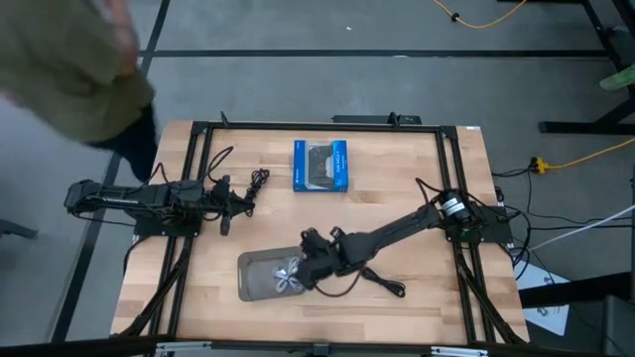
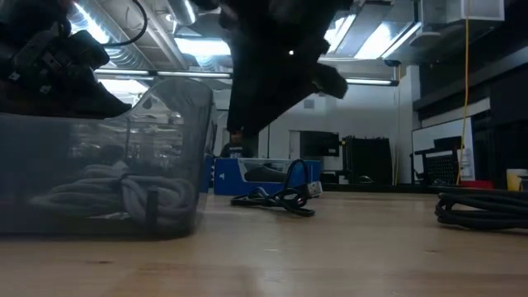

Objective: Pick and place USB-C Cables
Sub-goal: Adjust the black bin

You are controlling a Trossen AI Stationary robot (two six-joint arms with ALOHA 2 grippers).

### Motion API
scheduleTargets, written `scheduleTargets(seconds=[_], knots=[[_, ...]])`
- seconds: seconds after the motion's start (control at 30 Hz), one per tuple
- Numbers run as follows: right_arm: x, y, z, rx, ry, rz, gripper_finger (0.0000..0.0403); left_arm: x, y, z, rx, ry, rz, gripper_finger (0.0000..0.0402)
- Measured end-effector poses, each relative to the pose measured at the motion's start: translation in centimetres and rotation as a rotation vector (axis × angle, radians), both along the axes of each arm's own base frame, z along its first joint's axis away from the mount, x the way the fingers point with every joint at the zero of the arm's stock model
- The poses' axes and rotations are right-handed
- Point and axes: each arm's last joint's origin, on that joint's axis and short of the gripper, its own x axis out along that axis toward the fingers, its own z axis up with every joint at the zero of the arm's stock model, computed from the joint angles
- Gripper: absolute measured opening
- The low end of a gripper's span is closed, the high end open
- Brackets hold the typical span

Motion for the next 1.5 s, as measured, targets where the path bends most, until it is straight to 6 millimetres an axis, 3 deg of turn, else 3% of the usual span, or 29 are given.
scheduleTargets(seconds=[0.23, 0.47, 1.0, 1.17, 1.4, 1.5], knots=[[-0.1, 1.9, 0.0, 0.046, -0.072, 0.026, 0.0090, 0.0, 0.0, 0.0, 0.000, 0.000, 0.000, 0.0016], [0.8, 2.3, 0.5, 0.070, -0.164, 0.059, 0.0090, 0.0, 0.0, 0.0, 0.000, 0.000, 0.000, 0.0016], [0.3, 3.6, 1.8, 0.111, -0.154, 0.060, 0.0090, 0.0, 0.0, 0.0, 0.004, 0.000, -0.001, 0.0016], [-0.7, 5.0, 0.4, 0.135, -0.087, 0.000, 0.0090, 0.0, 0.0, 0.0, 0.006, 0.001, -0.002, 0.0016], [0.1, 5.9, -2.3, 0.155, -0.083, -0.021, 0.0090, 0.0, 0.0, 0.0, 0.006, 0.001, -0.002, 0.0016], [0.5, 5.9, -2.6, 0.173, -0.114, -0.021, 0.0090, 0.0, 0.0, 0.0, 0.006, 0.001, -0.002, 0.0016]])
